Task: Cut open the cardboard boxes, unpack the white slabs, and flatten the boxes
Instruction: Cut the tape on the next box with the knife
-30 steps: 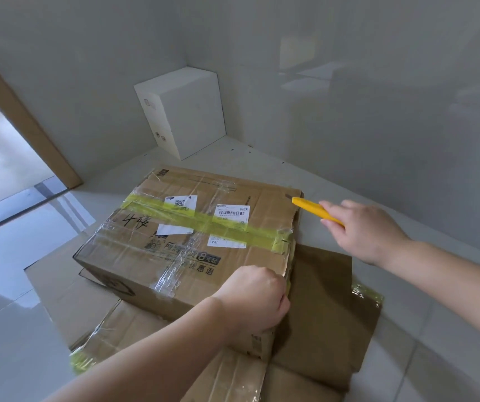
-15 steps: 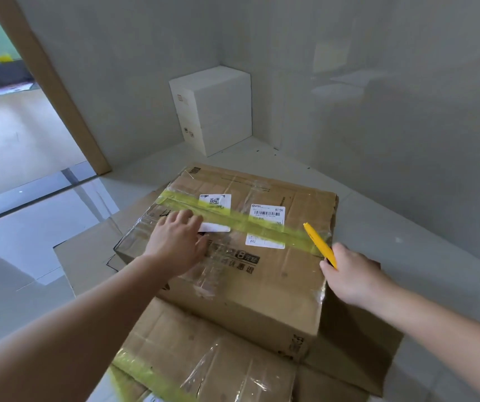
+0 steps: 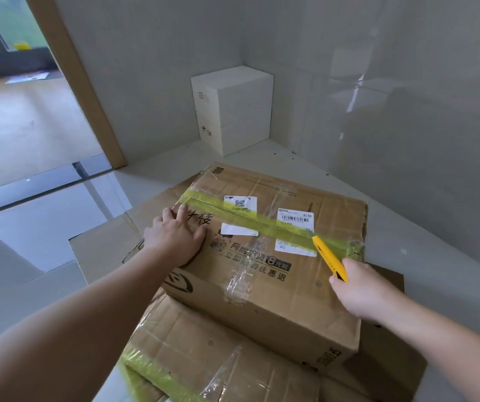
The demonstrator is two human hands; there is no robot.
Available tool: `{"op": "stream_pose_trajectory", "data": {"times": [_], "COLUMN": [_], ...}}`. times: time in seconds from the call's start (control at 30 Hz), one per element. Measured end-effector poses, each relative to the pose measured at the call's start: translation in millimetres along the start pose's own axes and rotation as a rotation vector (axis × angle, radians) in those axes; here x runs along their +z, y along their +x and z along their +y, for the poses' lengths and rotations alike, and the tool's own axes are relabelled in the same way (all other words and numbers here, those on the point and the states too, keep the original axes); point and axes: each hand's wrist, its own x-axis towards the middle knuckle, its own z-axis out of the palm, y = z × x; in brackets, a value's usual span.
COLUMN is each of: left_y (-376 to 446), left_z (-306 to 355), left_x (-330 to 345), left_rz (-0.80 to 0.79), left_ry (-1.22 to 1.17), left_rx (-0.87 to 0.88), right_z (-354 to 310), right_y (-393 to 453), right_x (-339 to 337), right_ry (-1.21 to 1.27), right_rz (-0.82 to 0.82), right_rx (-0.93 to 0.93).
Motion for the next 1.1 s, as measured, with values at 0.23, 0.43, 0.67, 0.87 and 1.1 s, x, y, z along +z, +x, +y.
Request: {"op": "stream_pose_trajectory", "data": {"times": [0.23, 0.43, 0.67, 0.87, 1.1], "left_y": [-27, -26, 73, 130, 158], "left_z": [-1, 0, 1, 28, 26], "left_x": [-2, -14, -33, -20, -7], "left_rz": [0.008, 0.06, 0.131, 0.023, -0.028], "left_ry": [0.123, 0.222, 0.097, -0.023, 0.019], "left_rx": [-0.073, 0.009, 0.267, 0.267, 0.289], "right_z": [-15, -25, -30, -36, -52], "right_y": [69, 82, 13, -10, -7], "right_x": [-41, -42, -18, 8, 14], "right_ry": [0.079, -0.084, -0.041, 0.02, 0.07], "right_rz": [0.245, 0.284, 0.345, 0.139, 0.094], "right_rx": [-0.067, -0.087, -0.173, -0.097, -0.027]}}
